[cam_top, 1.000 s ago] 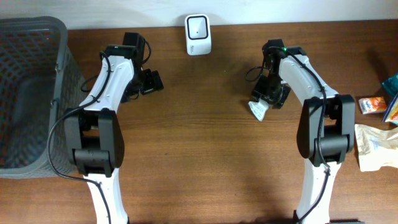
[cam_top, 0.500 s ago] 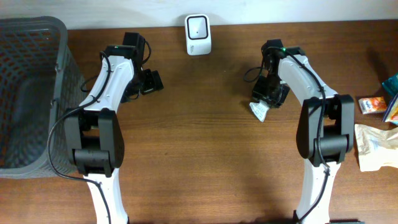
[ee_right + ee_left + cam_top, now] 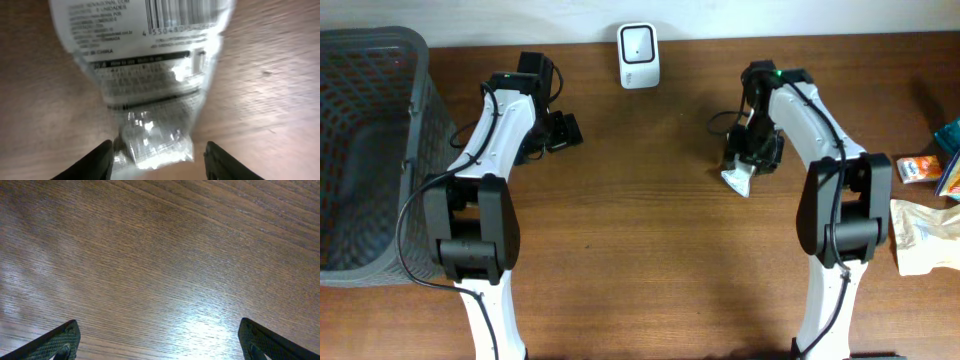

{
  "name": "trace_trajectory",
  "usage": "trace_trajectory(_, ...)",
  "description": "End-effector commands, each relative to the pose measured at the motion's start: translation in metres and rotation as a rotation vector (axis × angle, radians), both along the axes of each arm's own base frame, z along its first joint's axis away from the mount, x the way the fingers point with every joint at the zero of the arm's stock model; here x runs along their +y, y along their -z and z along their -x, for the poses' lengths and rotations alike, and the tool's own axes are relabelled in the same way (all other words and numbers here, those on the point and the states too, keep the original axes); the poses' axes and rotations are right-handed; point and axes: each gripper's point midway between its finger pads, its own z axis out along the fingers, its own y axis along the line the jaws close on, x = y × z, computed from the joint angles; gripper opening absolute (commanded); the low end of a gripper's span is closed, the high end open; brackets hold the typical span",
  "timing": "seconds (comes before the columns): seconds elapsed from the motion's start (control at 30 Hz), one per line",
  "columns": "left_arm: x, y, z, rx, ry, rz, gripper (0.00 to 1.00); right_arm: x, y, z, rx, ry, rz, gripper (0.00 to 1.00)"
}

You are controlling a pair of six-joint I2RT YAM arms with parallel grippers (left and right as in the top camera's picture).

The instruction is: Scan the item barcode

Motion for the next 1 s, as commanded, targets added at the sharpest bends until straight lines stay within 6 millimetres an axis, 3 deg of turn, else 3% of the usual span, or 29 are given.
trace_trajectory(0.0, 0.000, -0.012, 0.000, -0.024, 0.005, -0.005, 0.99, -0.010, -0.050, -0.011, -0.104, -0.057, 0.147, 0.63)
trace_trajectory(0.1, 0.000, -0.012, 0.000, -0.025, 0.005, -0.005, 0.99, 0.008, -0.056, -0.008, -0.107, -0.212, 0.166, 0.76)
trace_trajectory(0.2, 0.000, -0.012, 0.000, -0.025, 0.005, -0.005, 0.99, 0.032, -0.048, 0.002, -0.078, -0.371, 0.162, 0.97)
trace_trajectory(0.23, 0.000, -0.012, 0.000, -0.025, 0.005, -0.005, 0.99, 0.042, -0.042, 0.007, -0.065, -0.427, 0.173, 0.99)
trace_trajectory(0.33, 0.000, -0.012, 0.000, -0.025, 0.005, -0.005, 0.99, 0.046, -0.030, 0.009, -0.057, -0.477, 0.297, 0.99)
trace_trajectory(0.5, 0.000, -0.012, 0.000, -0.024, 0.005, -0.005, 0.99, 0.026, -0.021, 0.012, -0.060, -0.387, 0.507, 0.99)
trace_trajectory(0.73, 0.000, -0.012, 0.000, -0.024, 0.005, -0.005, 0.99, 0.007, -0.007, 0.006, -0.073, -0.351, 0.537, 0.99)
trace_trajectory(0.87, 0.000, -0.012, 0.000, -0.024, 0.005, -0.005, 0.99, 0.020, 0.006, 0.002, -0.090, -0.422, 0.461, 0.99)
trace_trajectory(0.97, 0.000, -0.012, 0.000, -0.024, 0.005, -0.005, 0.99, 0.027, 0.012, -0.006, -0.139, -0.372, 0.431, 0.99)
